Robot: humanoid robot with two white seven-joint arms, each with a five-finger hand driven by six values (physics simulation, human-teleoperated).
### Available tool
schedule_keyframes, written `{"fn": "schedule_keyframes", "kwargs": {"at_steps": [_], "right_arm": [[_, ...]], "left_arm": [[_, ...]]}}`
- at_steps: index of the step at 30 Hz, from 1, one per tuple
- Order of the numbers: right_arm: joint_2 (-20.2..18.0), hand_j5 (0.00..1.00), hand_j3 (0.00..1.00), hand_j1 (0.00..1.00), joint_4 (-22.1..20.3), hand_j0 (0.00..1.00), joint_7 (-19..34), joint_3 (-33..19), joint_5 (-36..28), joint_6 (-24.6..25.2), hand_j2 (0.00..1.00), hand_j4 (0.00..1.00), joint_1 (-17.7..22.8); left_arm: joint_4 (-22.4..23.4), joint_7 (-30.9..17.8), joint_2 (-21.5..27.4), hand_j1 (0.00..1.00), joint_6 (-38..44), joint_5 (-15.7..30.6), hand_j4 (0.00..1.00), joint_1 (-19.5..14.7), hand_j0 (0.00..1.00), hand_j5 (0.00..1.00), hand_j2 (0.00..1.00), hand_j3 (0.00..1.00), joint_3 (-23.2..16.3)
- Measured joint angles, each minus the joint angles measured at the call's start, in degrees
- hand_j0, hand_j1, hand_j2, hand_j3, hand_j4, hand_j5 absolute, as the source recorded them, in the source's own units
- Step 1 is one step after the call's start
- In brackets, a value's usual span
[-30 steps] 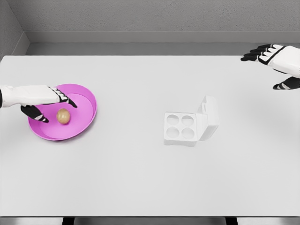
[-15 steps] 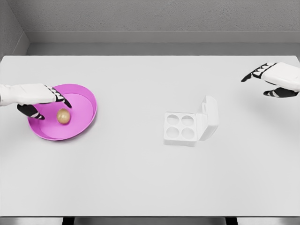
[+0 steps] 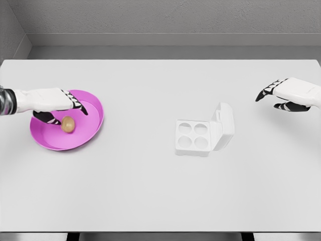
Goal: Pack egg into the box and close the box lid
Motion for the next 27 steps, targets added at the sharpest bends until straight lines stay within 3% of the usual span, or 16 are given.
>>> {"fn": "schedule_keyframes", "kwargs": {"at_steps": [27], "right_arm": [[-0.32,0.68,0.68,0.68,-0.15,0.68,-0.01,-0.09,-0.07,0.00,0.68,0.68,-0.09]], "left_arm": [[0.08,0.00,0.23,0.78,0.00,-3.58,0.78,3.16,0.78,0.78,0.78,0.78,2.45]]}}
